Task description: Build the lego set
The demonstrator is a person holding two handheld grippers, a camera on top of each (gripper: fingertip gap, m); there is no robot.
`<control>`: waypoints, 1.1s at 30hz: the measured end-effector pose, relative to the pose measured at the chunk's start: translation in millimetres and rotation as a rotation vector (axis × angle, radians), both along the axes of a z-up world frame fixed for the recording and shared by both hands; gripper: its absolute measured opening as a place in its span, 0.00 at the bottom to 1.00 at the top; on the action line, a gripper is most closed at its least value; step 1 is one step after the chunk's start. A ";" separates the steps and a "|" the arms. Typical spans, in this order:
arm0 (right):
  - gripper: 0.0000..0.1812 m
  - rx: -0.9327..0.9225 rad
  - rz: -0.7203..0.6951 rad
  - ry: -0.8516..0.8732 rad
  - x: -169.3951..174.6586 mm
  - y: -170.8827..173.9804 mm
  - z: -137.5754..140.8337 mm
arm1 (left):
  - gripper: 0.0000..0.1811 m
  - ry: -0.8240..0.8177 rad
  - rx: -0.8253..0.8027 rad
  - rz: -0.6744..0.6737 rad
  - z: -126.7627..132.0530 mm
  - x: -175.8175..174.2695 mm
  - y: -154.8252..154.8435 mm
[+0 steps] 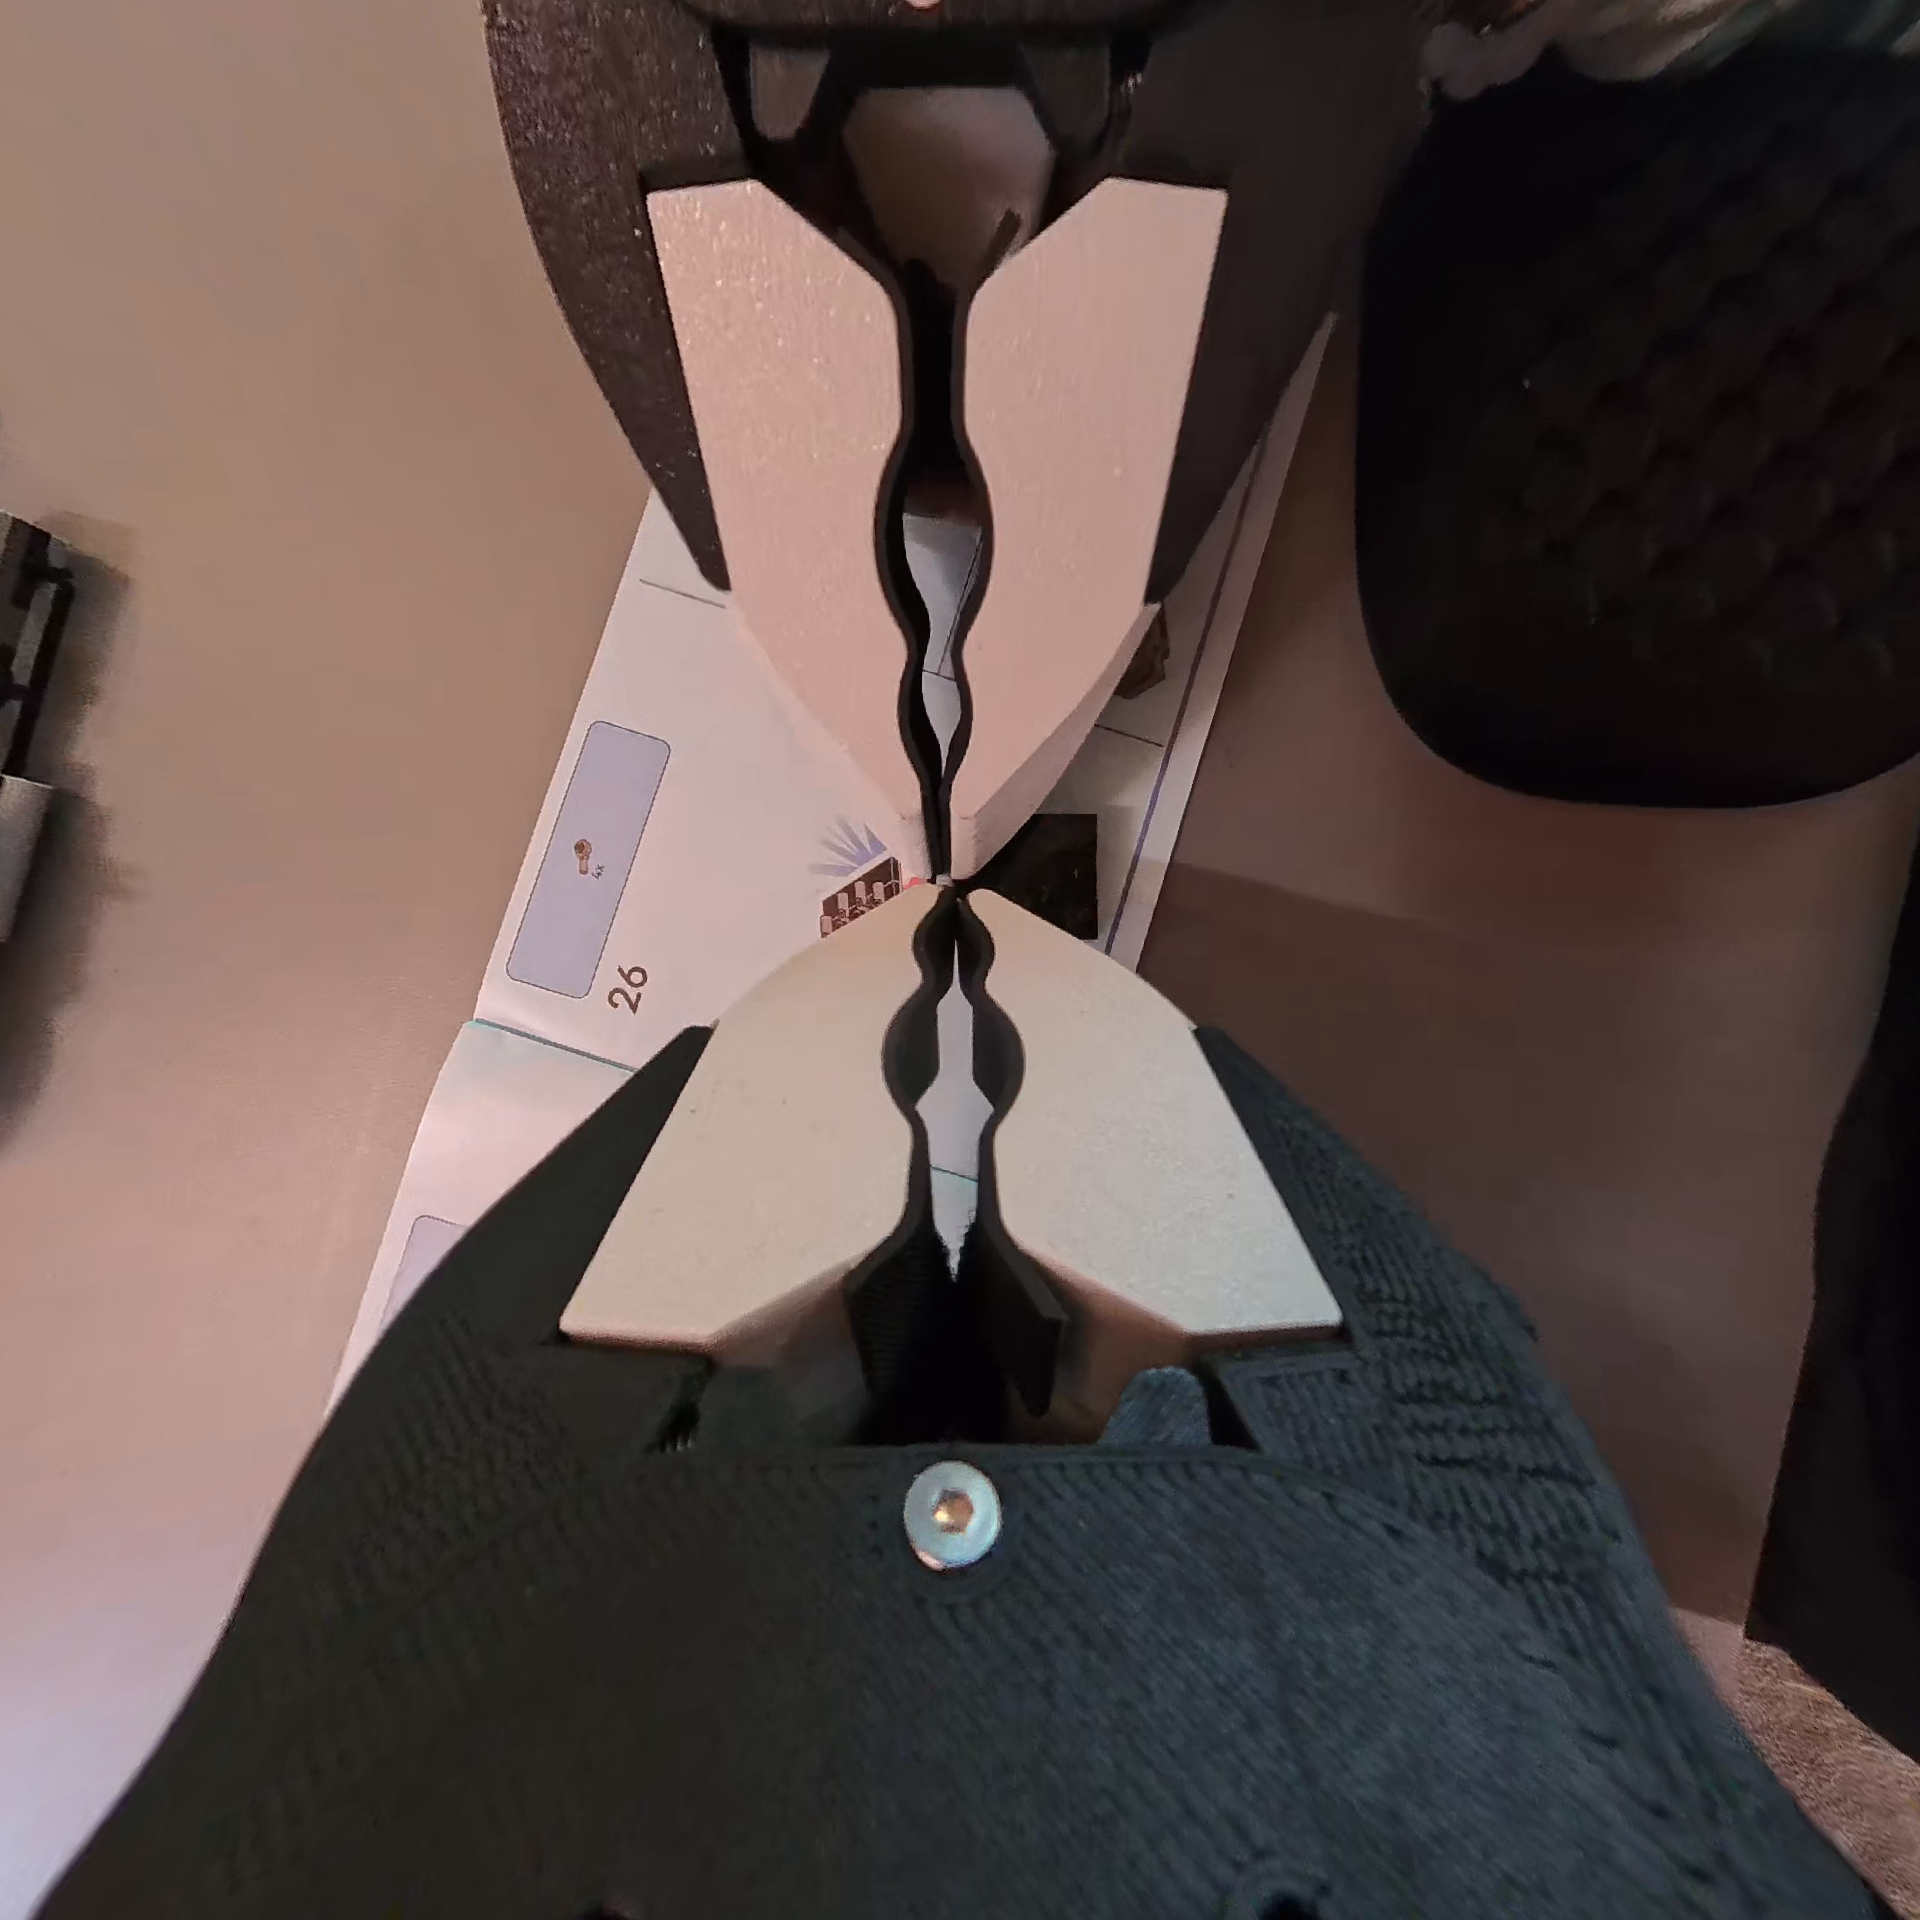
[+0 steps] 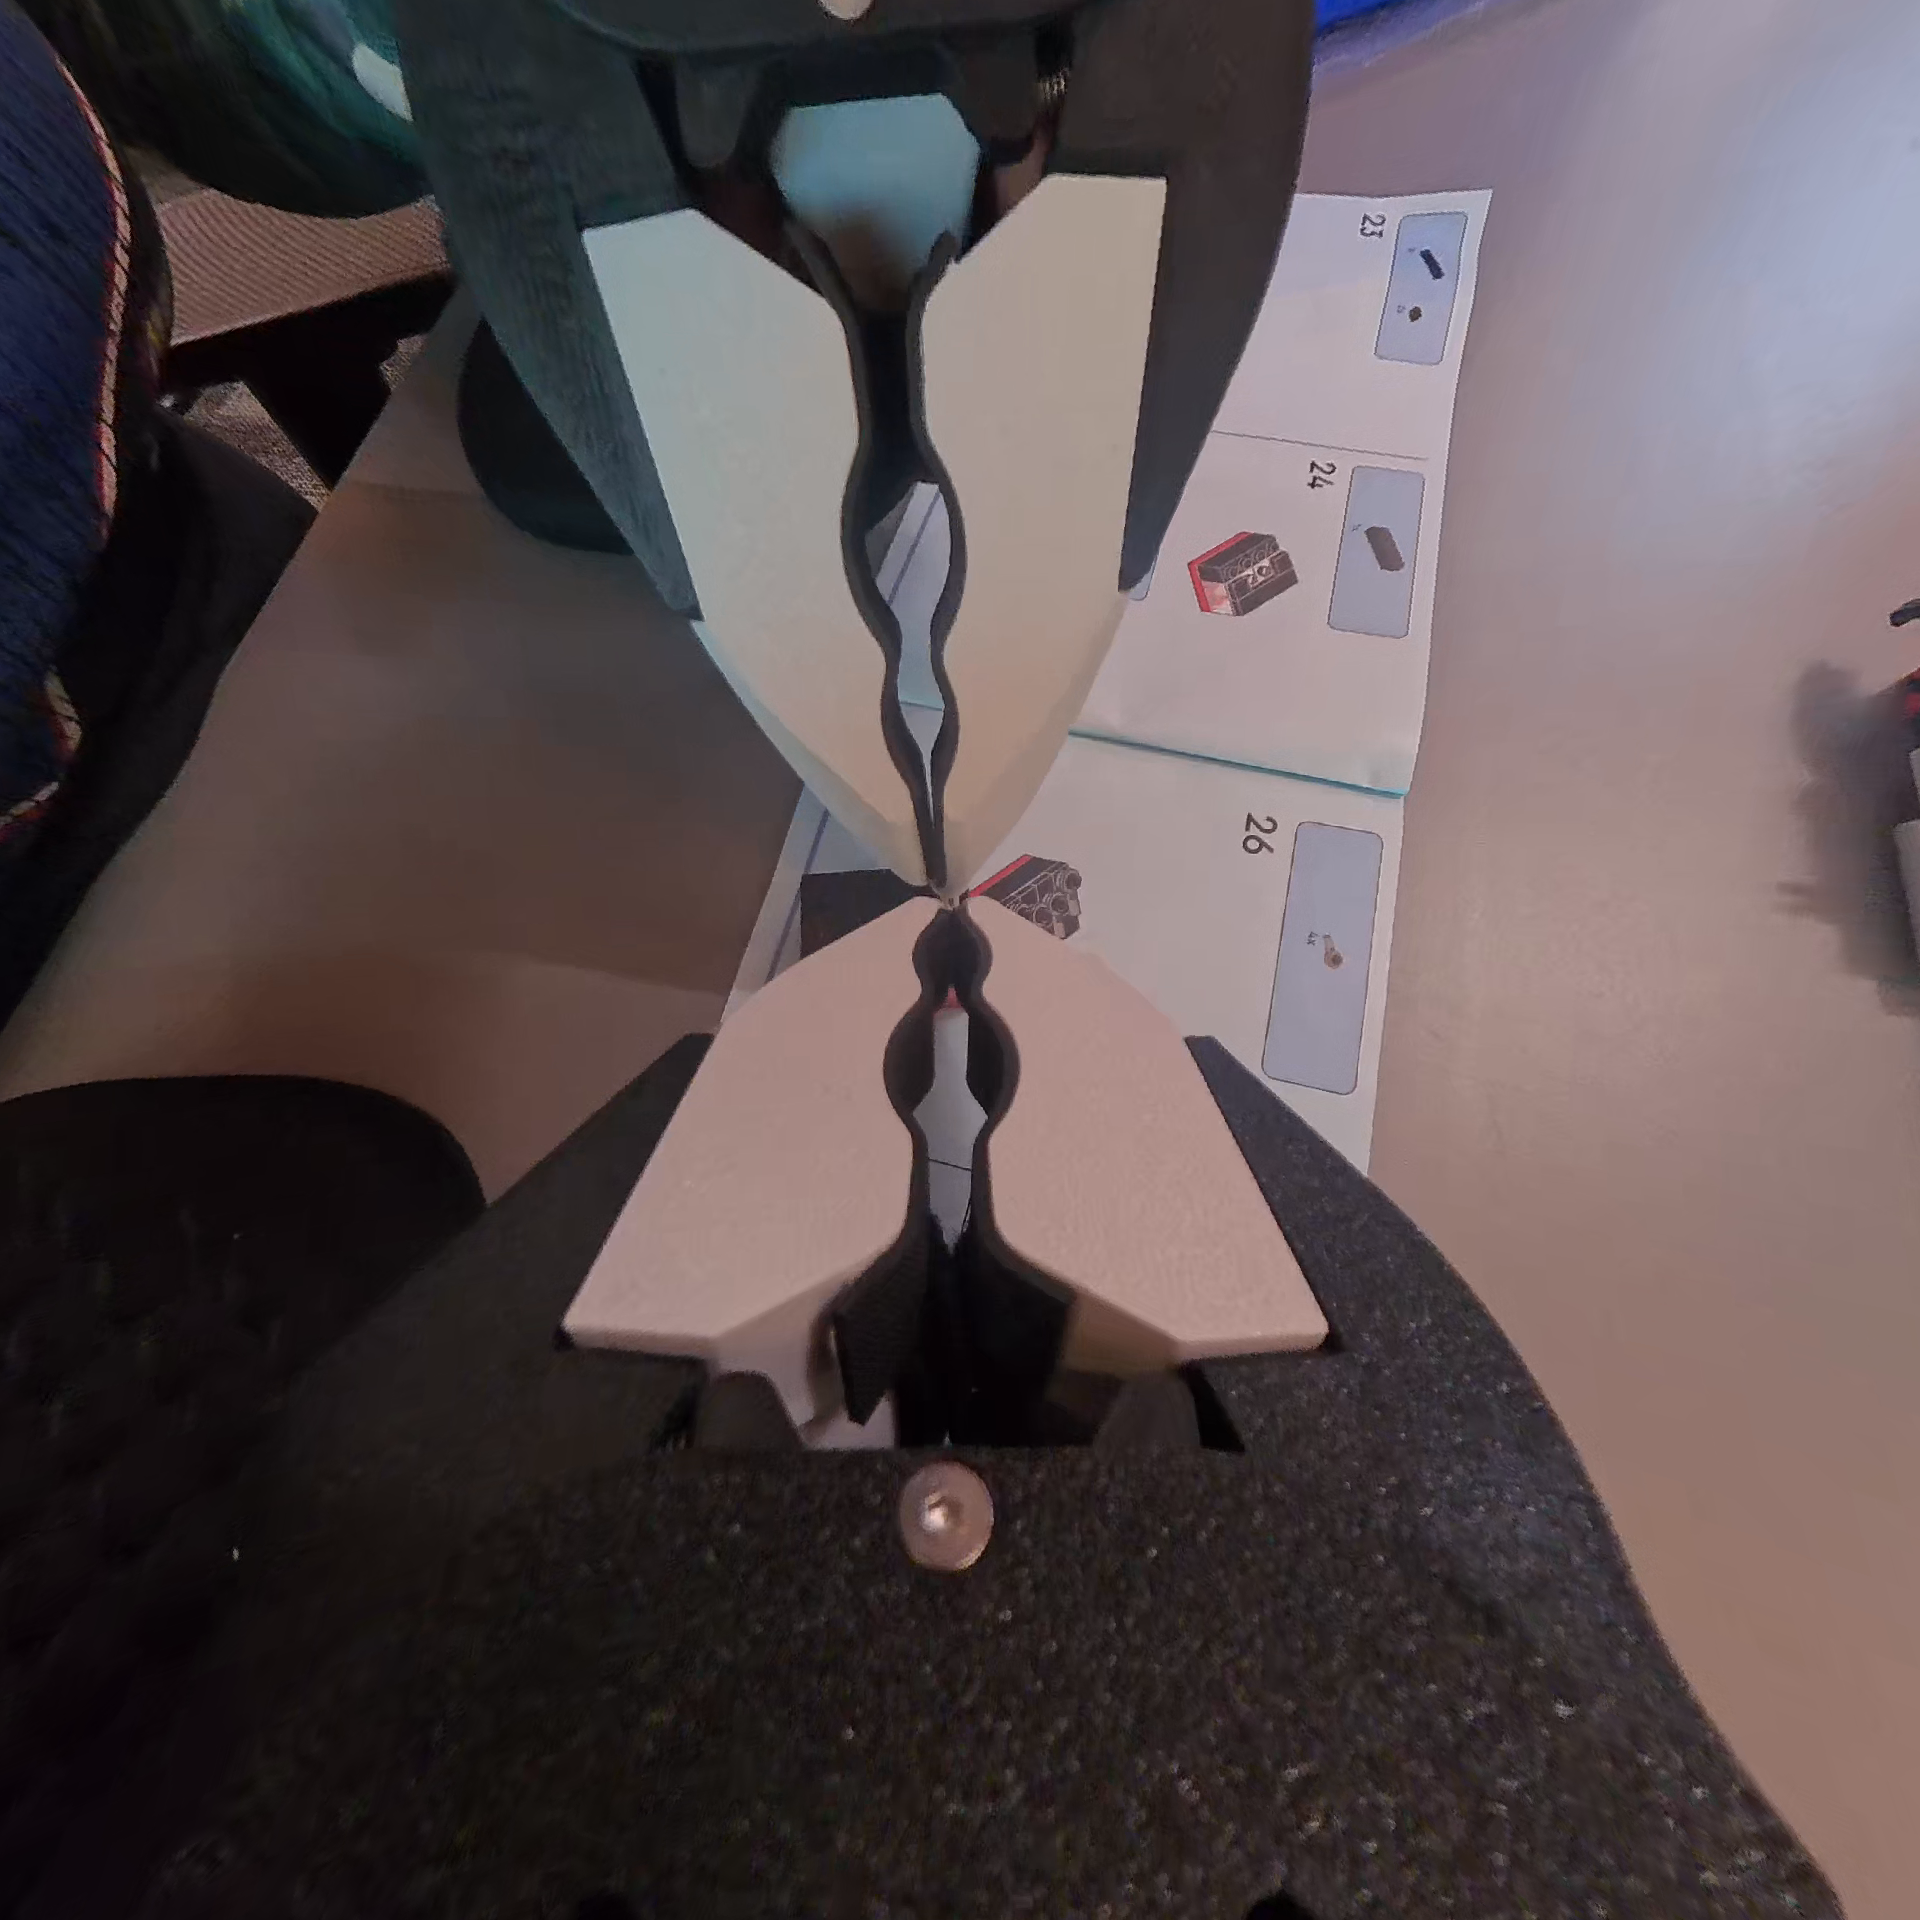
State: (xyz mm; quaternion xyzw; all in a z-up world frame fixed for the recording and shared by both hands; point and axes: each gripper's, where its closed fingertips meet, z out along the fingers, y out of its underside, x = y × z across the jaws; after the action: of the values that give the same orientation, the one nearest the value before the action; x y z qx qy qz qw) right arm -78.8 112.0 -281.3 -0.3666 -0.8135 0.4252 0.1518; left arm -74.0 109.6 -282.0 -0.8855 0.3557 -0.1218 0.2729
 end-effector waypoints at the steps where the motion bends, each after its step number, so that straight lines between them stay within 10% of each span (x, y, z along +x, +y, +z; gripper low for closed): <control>1: 0.00 0.001 0.000 0.000 0.0 -0.1 0.0 | 0.00 -0.014 -0.004 0.007 0.0 -0.1 0.0; 33: 0.01 0.035 -0.002 0.043 -2.5 -3.7 2.7 | 0.00 -0.208 0.186 0.165 9.9 -10.4 0.9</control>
State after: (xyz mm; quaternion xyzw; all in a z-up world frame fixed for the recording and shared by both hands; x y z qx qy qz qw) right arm -81.3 108.3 -278.7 -0.3557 -0.8169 0.4185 0.1760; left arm -84.4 110.4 -272.0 -0.8652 0.2613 -0.1565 0.3982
